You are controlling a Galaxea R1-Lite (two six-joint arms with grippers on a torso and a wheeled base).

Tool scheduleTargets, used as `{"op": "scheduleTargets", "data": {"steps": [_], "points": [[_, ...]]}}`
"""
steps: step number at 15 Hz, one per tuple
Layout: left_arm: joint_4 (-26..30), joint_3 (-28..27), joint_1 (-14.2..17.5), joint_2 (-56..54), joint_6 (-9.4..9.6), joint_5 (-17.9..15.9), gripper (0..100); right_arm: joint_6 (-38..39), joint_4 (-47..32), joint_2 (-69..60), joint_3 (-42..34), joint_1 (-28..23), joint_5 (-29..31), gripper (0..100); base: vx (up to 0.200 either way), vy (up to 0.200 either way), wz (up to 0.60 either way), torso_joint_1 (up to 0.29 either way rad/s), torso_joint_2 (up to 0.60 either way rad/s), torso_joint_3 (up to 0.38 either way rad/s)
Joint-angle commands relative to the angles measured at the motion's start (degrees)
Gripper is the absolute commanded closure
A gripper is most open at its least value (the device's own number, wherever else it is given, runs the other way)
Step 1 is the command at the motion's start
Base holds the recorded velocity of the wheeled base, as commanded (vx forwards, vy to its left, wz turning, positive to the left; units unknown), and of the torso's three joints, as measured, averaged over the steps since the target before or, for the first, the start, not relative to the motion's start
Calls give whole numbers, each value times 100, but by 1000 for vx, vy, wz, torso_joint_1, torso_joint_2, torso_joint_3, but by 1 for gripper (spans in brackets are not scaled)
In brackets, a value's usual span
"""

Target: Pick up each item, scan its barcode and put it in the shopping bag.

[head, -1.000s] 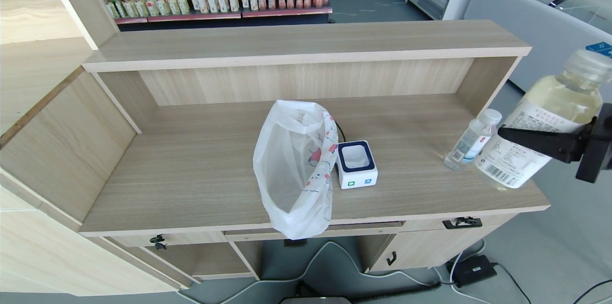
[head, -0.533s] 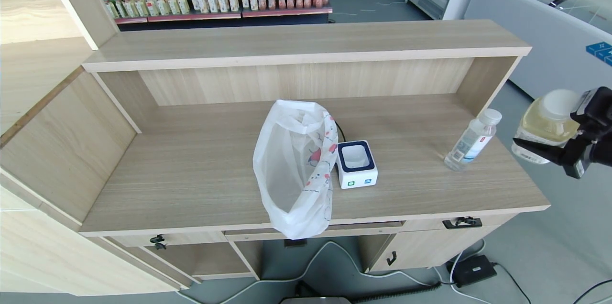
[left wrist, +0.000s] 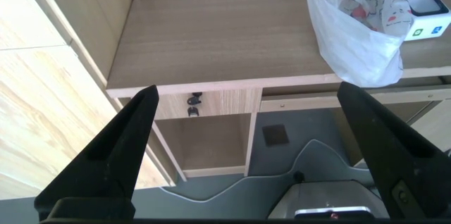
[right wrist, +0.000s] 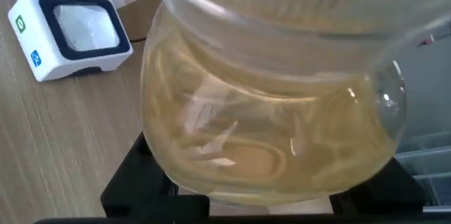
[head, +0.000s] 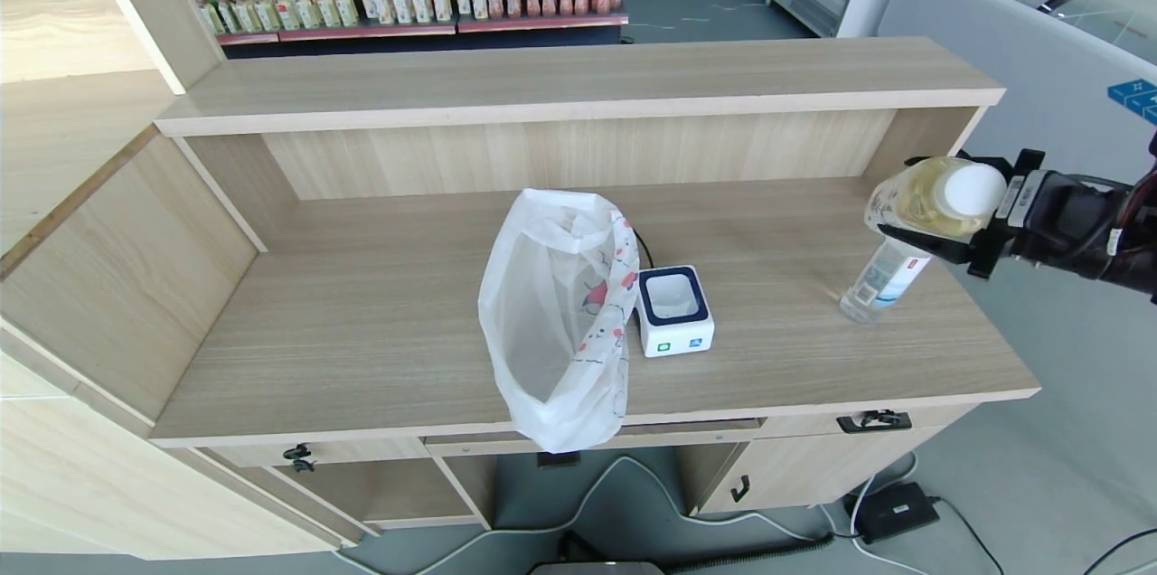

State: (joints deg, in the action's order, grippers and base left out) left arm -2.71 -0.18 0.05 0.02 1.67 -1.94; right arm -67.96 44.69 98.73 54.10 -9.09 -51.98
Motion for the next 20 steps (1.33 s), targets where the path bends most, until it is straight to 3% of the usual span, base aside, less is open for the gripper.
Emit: {"op": "scheduleTargets", "data": {"steps": [1, 6, 9, 20], "points": [[-2, 1, 4, -2, 0, 0, 0, -15, 576, 823, 443, 619, -295, 100, 0, 0, 0, 0, 0, 0], [-2, 1, 4, -2, 0, 0, 0, -6, 1815, 1764, 698, 1402, -374, 100, 0, 0, 0, 0, 0, 0], [-2, 1, 4, -2, 0, 0, 0, -6, 2149, 2159, 936, 1674, -374, 100, 0, 0, 0, 0, 0, 0], [-2, 1, 4, -2, 0, 0, 0, 81, 3002, 2827, 1032, 1823, -840, 100, 0, 0, 0, 0, 0, 0]]}}
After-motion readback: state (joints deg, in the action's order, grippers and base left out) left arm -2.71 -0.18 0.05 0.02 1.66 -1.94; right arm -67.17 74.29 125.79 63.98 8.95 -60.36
